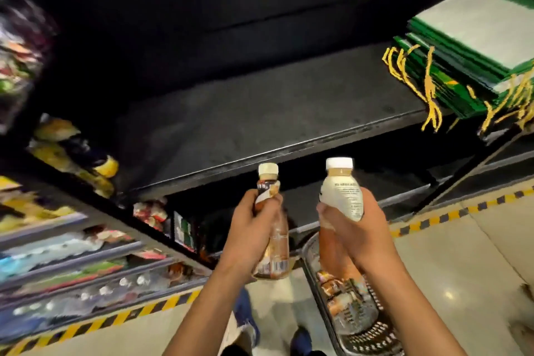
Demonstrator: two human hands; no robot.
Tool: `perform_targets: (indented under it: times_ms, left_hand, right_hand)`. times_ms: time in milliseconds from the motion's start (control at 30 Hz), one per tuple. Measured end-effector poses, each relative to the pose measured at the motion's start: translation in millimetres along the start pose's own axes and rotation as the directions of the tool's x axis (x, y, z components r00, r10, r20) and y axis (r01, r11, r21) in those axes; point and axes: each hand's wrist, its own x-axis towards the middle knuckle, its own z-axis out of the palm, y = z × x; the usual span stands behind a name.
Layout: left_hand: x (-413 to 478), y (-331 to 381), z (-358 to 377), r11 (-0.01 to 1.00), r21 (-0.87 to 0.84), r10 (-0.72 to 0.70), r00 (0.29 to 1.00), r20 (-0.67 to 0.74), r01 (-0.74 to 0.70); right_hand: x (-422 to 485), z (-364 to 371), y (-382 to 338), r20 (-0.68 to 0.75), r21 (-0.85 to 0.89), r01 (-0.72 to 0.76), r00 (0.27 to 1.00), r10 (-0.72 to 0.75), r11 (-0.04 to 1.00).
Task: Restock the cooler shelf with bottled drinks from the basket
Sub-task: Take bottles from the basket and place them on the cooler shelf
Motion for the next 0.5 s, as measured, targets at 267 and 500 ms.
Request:
perform_targets:
  times_ms: [267, 500]
  left_hand:
    - [-73.3, 30.3, -140.4, 0.984, 0.008, 0.169, 0.919, -0.356, -0.178]
    - [-144.1, 21.7, -264.0, 0.967, -0.026, 0.188, 0.783, -0.593, -0.252]
  right_hand:
    - [-60.4, 113.2, -88.0, 0.428, 0.16, 0.082, 0.892, -0.144, 0.984]
    - [-139.8, 219.2, -145.2, 0.606, 0.182, 0.166, 0.758, -0.244, 0.969]
